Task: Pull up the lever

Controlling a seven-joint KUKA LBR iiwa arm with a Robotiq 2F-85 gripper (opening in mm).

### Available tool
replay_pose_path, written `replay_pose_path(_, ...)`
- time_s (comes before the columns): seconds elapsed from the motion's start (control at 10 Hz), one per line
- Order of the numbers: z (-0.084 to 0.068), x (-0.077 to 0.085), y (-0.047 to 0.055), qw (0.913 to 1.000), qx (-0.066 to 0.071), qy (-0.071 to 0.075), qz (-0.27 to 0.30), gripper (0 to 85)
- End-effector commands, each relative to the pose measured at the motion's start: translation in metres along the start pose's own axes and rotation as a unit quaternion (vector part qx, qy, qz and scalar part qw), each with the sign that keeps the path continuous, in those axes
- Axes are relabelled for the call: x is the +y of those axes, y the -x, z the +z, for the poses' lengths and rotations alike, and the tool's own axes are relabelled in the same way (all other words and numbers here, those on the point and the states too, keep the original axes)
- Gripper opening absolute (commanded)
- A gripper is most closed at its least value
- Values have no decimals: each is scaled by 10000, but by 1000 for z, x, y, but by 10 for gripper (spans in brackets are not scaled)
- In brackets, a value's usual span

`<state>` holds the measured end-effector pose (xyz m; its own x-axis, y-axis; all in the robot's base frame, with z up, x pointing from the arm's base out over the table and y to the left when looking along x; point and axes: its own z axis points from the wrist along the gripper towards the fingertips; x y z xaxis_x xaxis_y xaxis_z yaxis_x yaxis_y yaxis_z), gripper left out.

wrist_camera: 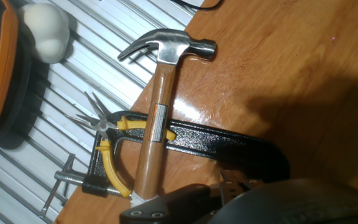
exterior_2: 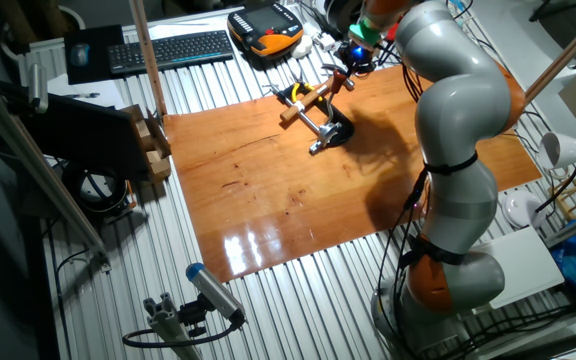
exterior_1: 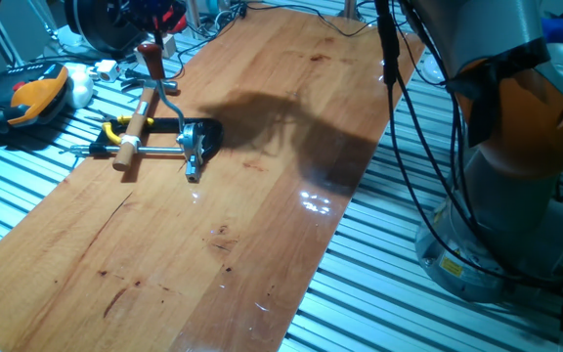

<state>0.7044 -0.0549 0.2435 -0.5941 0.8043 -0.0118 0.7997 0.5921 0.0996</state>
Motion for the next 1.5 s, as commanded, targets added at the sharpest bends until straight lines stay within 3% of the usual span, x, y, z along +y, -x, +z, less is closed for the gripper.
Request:
replay_pose_path(0.0,0,0,1,10000,-3,11,9,0)
replay_pose_path(0.4,0,0,2,10000,-12,23,-7,0)
replay_pose_path(0.9,2,2,-1,9998,-113,-96,149,0)
replay_pose_path(1.4,2,1,0,9999,-41,-92,124,0)
